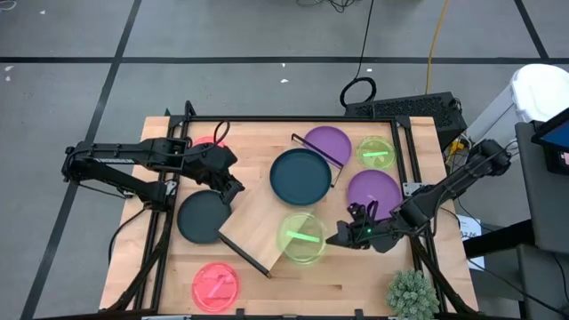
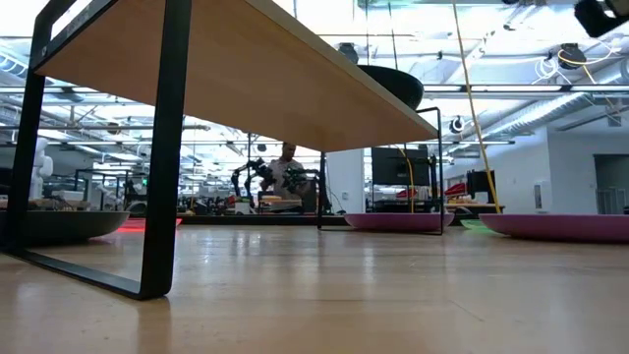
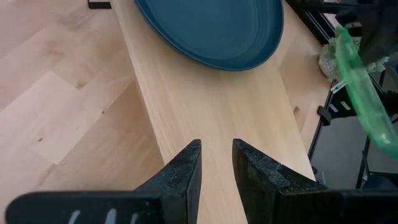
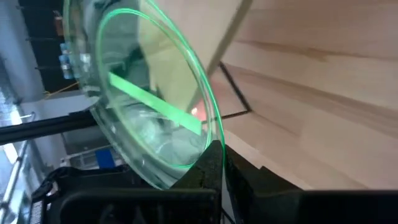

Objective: Place and stack plates onto a shelf
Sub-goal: Put the bottom green plate on the shelf, then stack the bottom purple plate on top of the black plate on the shelf

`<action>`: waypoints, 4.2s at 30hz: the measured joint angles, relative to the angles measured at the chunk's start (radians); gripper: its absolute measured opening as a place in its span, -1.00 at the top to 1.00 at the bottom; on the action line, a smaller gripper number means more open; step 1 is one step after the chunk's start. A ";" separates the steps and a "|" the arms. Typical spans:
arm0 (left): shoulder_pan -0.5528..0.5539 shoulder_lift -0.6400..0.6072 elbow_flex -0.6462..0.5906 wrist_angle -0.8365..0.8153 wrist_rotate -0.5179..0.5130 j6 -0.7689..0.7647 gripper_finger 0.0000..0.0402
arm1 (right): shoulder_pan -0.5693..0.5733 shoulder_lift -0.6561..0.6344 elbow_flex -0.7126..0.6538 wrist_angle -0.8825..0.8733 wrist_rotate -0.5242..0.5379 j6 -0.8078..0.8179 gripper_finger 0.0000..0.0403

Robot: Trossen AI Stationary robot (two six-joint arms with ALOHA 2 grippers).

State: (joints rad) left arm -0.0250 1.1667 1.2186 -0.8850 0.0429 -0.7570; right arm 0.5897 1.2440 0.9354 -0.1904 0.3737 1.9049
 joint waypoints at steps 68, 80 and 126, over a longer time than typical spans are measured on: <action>0.000 0.000 0.000 0.022 -0.098 -0.042 0.53 | -0.228 0.329 0.088 0.355 -0.090 -0.174 1.00; 0.000 0.000 0.000 0.022 -0.098 -0.049 0.53 | -0.236 0.345 0.089 0.363 -0.087 -0.177 1.00; -0.001 0.000 0.000 0.022 -0.098 -0.063 0.53 | -0.263 0.344 0.089 0.306 -0.090 -0.164 0.66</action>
State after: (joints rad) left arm -0.0257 1.1667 1.2186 -0.8628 -0.0551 -0.8204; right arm 0.3267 1.5885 1.0248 0.1154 0.2840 1.7405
